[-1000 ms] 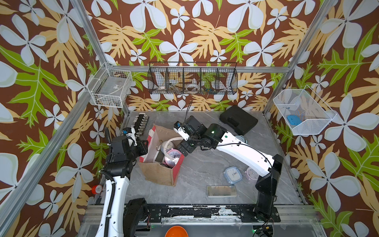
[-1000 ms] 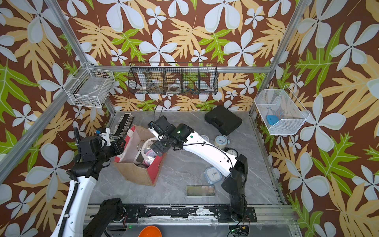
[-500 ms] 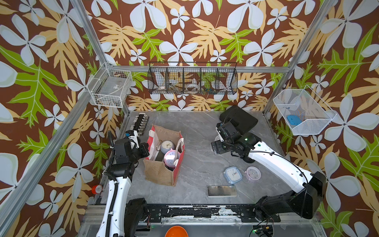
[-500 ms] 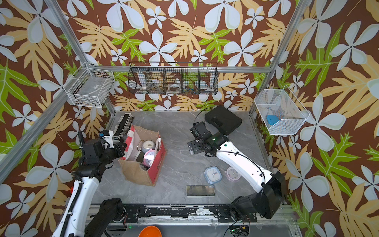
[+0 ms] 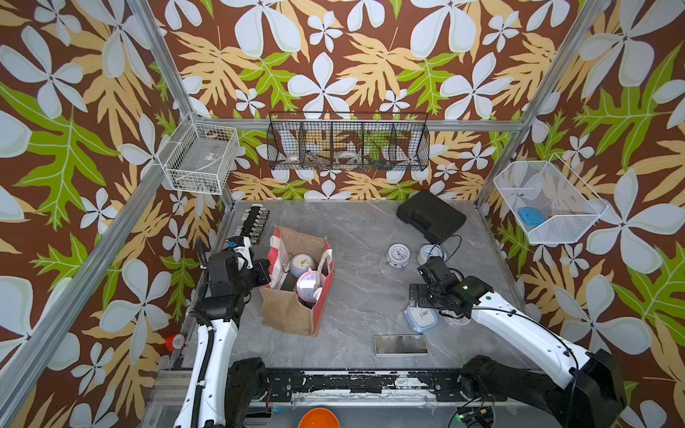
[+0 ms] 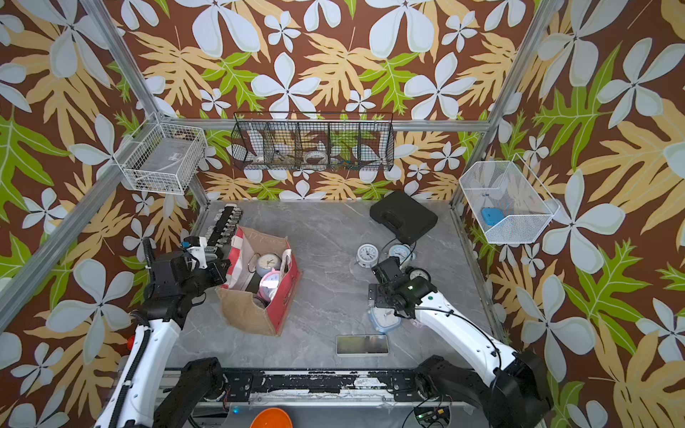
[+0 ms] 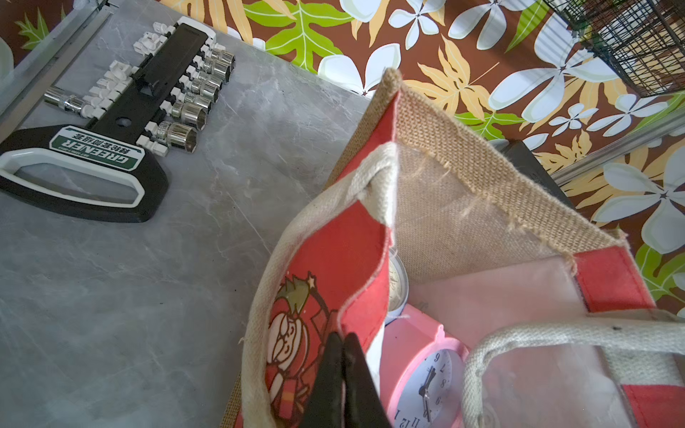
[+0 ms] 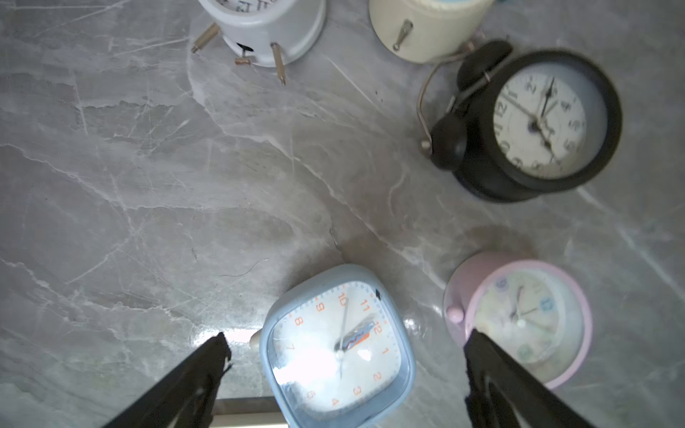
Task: Put the alarm clock into the canvas bag
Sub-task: Pick up the alarm from the center of the board.
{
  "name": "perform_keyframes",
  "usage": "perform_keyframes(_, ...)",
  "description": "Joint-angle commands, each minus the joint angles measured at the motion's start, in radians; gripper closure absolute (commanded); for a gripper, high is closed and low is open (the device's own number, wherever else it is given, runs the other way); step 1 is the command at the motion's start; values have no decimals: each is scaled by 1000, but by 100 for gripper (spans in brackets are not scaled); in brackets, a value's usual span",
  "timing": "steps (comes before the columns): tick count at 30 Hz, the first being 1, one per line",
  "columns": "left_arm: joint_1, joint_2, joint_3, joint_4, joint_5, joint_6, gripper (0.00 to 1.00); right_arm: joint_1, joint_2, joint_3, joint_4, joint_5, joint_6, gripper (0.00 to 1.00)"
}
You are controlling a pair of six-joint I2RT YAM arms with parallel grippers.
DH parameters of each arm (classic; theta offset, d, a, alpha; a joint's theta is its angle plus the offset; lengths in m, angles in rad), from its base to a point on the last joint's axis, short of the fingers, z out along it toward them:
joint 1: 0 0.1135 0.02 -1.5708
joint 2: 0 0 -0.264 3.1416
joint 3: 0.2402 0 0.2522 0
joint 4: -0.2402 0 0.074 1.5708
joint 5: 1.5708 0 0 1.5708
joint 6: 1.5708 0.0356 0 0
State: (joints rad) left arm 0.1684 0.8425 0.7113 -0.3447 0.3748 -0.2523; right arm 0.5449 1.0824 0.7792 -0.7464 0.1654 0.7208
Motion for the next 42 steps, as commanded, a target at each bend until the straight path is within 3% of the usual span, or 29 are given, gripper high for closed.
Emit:
perform_keyframes(1,1,1,-4,12,4,15,100,-2,-76,-59,55,-8,344,0)
perform_keyframes(6,1,3,-4,11,6,15,100,-2,-132,-155,112,-71,686,1)
perform_keyframes(9,0,1,-4,10,7,15,100,0,-76,-140,122,-120,754,1)
perform_keyframes(14,0,-4,-4,11,9,18,100,0,51,-51,19,-123,758,1)
perform_keyframes(21,1,-8,-4,10,10,19,100,-2,133,-58,3,-155,778,0)
perform_keyframes(32,1,-19,-6,11,12,19,100,-2,104,40,-149,-70,774,1)
perform_keyframes(42,1,-17,-7,11,15,19,100,-3,112,-50,-16,-159,839,0)
